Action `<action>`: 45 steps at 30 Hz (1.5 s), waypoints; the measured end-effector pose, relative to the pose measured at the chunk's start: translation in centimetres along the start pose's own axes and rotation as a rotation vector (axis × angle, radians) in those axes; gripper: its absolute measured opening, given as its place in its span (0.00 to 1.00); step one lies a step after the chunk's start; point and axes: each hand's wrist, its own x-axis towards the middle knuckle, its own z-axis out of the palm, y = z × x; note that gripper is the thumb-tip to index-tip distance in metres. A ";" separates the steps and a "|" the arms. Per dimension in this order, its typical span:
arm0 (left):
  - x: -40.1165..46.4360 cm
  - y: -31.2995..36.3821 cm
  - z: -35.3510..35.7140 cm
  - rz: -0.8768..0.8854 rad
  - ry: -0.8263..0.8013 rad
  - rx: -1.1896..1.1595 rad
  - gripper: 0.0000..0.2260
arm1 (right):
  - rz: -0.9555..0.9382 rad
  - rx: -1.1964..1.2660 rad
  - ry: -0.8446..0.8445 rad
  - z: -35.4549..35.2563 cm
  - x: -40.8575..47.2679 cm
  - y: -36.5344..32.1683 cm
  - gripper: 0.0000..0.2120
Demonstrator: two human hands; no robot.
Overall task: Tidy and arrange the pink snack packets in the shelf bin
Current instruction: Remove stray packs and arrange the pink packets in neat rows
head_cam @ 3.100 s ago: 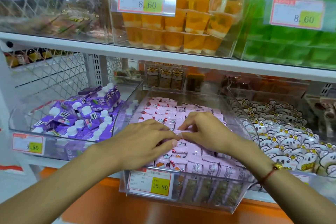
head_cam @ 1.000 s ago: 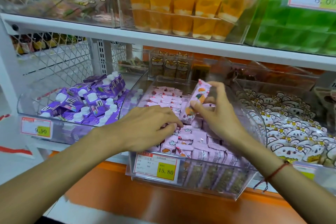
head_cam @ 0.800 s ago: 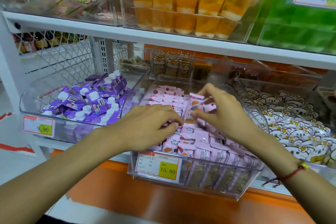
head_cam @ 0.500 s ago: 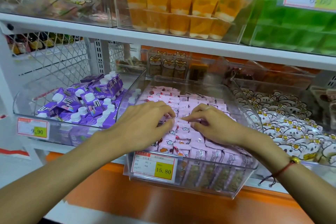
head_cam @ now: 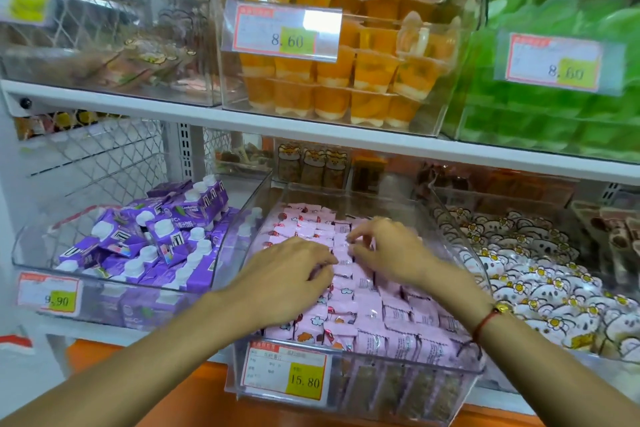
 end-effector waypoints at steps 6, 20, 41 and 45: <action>-0.5 0.3 0.1 0.011 0.100 0.031 0.13 | -0.095 0.068 0.089 0.5 0.0 0.2 0.02; -0.4 0.2 -0.2 0.001 -0.051 0.105 0.15 | -0.081 0.708 0.251 1.1 -1.2 -1.2 0.06; -1.4 1.3 -2.1 -0.009 0.433 -0.676 0.11 | 0.481 1.300 0.159 -2.6 -2.7 -1.4 0.12; -1.0 2.0 -2.2 -0.267 0.365 -1.149 0.08 | 0.214 0.832 0.299 -3.4 -2.9 -1.4 0.13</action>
